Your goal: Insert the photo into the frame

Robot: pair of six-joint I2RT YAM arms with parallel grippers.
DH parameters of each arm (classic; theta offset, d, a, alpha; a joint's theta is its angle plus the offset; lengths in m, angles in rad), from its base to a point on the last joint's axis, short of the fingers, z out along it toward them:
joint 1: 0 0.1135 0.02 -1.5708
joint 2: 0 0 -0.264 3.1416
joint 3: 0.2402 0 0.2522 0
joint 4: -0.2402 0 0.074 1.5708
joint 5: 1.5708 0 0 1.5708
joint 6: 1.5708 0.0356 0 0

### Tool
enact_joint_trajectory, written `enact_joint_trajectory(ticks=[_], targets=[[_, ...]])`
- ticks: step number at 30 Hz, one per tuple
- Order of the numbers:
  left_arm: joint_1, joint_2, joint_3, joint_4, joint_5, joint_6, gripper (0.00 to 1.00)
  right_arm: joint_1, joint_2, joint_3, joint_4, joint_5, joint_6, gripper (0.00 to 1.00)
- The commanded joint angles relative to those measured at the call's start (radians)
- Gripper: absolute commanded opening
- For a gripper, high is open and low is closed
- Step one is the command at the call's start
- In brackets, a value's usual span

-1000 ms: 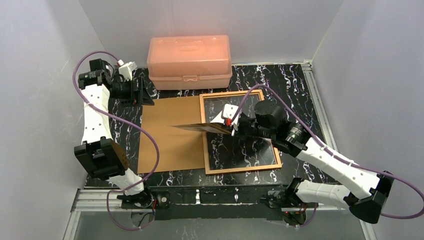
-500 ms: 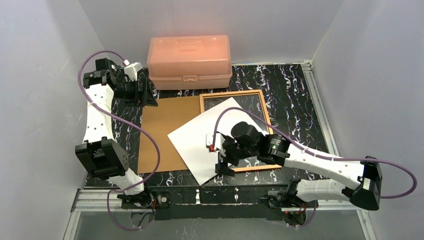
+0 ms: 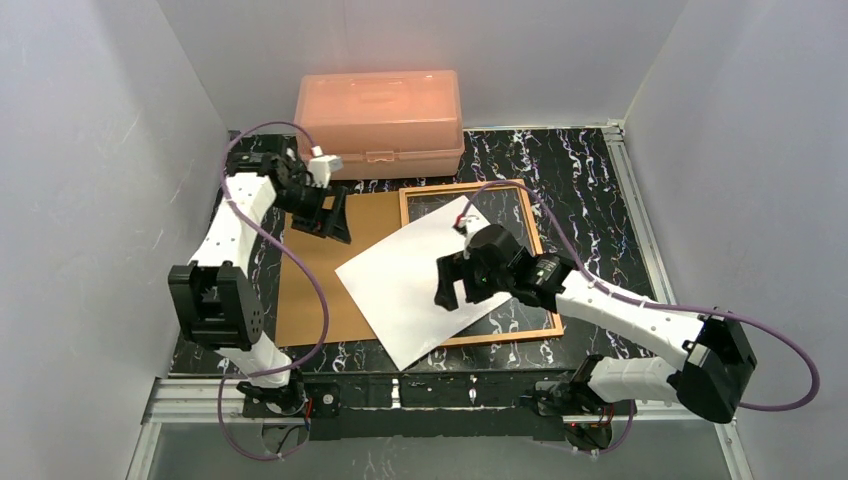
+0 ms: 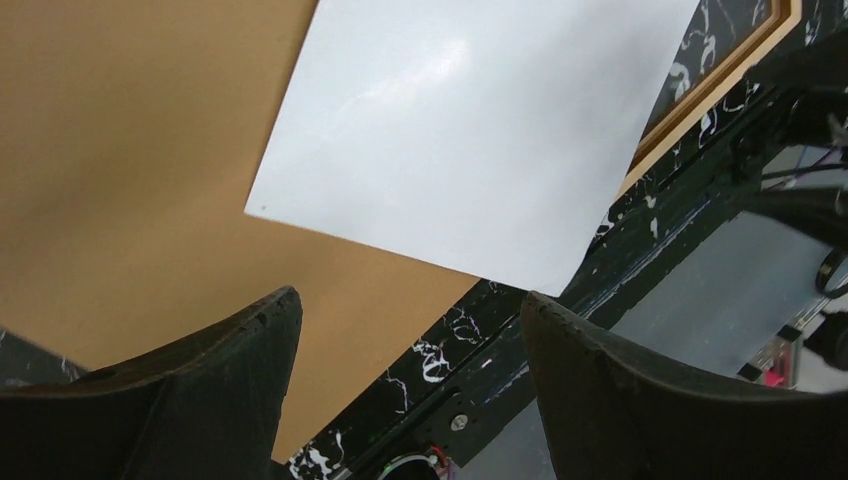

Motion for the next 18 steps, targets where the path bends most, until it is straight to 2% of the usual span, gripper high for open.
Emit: enact_joint_trajectory(ticks=[1, 10, 18], targets=[[-0.099, 0.092, 0.005, 0.059, -0.031, 0.037, 0.78, -0.089, -0.029, -0.069, 0.020, -0.101, 0.305, 0.99], [-0.174, 0.343, 0.126, 0.177, -0.060, 0.001, 0.78, -0.116, -0.106, -0.193, 0.045, -0.153, 0.424, 0.98], [-0.187, 0.426, 0.167, 0.203, -0.032, 0.006, 0.81, -0.191, -0.117, -0.287, 0.135, -0.249, 0.452, 0.97]])
